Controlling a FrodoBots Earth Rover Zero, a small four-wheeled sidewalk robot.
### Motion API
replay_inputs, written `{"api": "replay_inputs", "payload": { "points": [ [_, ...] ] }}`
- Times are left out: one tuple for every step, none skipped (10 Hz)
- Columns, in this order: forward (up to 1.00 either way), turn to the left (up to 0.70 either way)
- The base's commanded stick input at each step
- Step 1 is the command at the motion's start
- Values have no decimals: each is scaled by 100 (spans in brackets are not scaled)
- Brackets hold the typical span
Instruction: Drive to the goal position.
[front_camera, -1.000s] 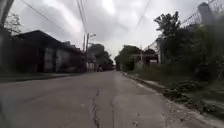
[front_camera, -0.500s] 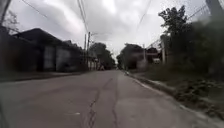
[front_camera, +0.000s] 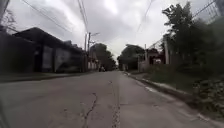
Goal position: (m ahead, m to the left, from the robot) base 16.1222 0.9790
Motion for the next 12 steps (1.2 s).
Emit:
{"api": "replay_inputs", "payload": {
  "points": [
    [70, -17],
    [70, 0],
    [70, 0],
    [70, 0],
    [70, 0],
    [70, 0],
    [70, 0],
    [70, 0],
    [70, 0],
    [70, 0],
    [70, 0],
    [70, 0]
  ]
}}
